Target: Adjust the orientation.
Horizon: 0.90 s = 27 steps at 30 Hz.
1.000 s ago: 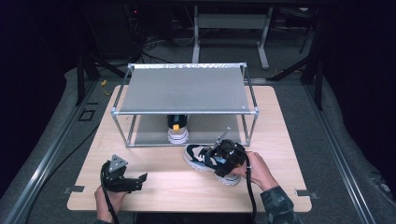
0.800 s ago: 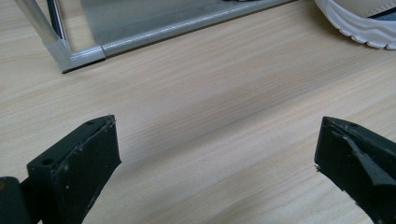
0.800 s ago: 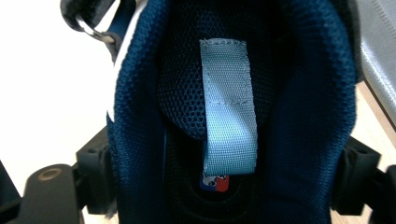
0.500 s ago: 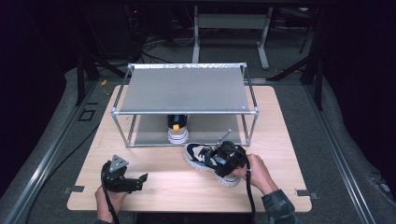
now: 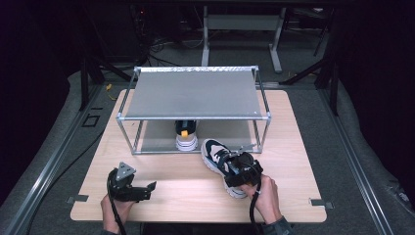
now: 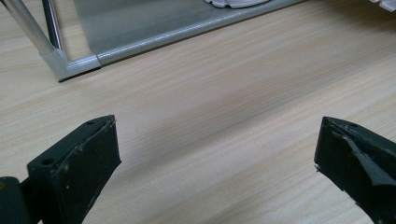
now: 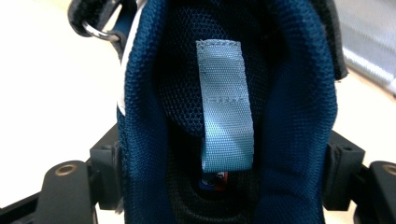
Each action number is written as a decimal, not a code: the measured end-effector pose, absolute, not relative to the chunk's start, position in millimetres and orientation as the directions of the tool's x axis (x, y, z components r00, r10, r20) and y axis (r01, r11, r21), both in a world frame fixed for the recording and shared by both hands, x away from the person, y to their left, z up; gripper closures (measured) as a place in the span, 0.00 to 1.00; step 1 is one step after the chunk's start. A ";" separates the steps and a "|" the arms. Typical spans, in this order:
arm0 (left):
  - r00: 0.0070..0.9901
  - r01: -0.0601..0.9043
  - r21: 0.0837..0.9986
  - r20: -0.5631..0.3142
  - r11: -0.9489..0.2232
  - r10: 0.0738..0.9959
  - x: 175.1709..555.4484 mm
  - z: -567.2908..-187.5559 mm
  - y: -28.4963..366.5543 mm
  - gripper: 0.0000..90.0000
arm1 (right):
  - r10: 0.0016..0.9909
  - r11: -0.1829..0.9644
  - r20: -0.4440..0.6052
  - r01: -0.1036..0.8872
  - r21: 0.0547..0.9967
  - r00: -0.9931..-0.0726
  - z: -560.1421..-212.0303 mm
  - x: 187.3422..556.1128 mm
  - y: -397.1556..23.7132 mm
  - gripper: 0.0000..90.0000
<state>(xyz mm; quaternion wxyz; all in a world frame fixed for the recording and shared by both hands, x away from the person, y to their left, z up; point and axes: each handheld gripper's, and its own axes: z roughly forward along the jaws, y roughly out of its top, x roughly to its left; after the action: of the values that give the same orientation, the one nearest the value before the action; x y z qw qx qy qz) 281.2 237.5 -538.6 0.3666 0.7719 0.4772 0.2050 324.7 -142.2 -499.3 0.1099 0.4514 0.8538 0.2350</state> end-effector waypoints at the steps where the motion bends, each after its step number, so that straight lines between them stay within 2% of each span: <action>1: 0.460 0.587 0.762 -0.035 -0.274 0.887 281.1 -538.6 237.6 0.00 | 0.836 0.464 0.029 0.734 0.495 -0.548 -501.0 322.8 -142.6 0.25; 2: 0.458 0.588 0.762 -0.036 -0.272 0.888 280.9 -538.7 238.1 0.00 | 0.839 0.450 0.049 0.743 0.496 -0.542 -503.0 322.2 -143.2 0.25; 3: 0.457 0.587 0.762 -0.032 -0.274 0.889 281.0 -539.0 238.9 0.00 | 0.858 0.448 0.013 0.760 0.471 -0.513 -506.6 319.6 -141.6 0.24; 7: 0.454 0.589 0.762 -0.037 -0.269 0.890 281.1 -539.5 238.8 0.00 | 0.860 0.420 0.053 0.762 0.494 -0.508 -511.7 317.9 -141.5 0.23; 11: 0.459 0.589 0.760 -0.036 -0.274 0.888 281.3 -539.3 237.5 0.00 | 0.864 0.424 0.032 0.759 0.495 -0.503 -513.1 317.4 -138.2 0.20; 13: 0.459 0.588 0.761 -0.035 -0.274 0.888 281.4 -538.9 237.7 0.00 | 0.850 0.431 0.037 0.735 0.523 -0.525 -515.1 316.3 -142.3 0.15; 15: 0.457 0.589 0.761 -0.034 -0.274 0.889 281.6 -538.8 238.1 0.00 | 0.847 0.427 0.044 0.727 0.538 -0.530 -514.9 315.3 -144.6 0.14; 16: 0.456 0.589 0.761 -0.035 -0.272 0.889 281.9 -538.6 238.2 0.00 | 0.840 0.424 0.047 0.706 0.567 -0.541 -514.0 313.0 -149.0 0.09; 20: 0.453 0.589 0.762 -0.037 -0.268 0.891 279.8 -537.4 237.1 0.00 | 0.831 0.424 0.036 0.675 0.604 -0.555 -516.1 308.3 -157.1 0.05; 27: 0.442 0.592 0.761 -0.031 -0.266 0.896 277.6 -535.3 243.9 0.00 | 0.824 0.407 0.038 0.637 0.654 -0.566 -525.0 301.9 -162.3 0.06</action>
<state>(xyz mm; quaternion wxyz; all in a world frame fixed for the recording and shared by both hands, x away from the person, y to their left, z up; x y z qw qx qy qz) 277.6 243.9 -535.3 0.3633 0.7676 0.4848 0.2093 301.9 -162.3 -525.0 0.1470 0.4421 0.8259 0.3175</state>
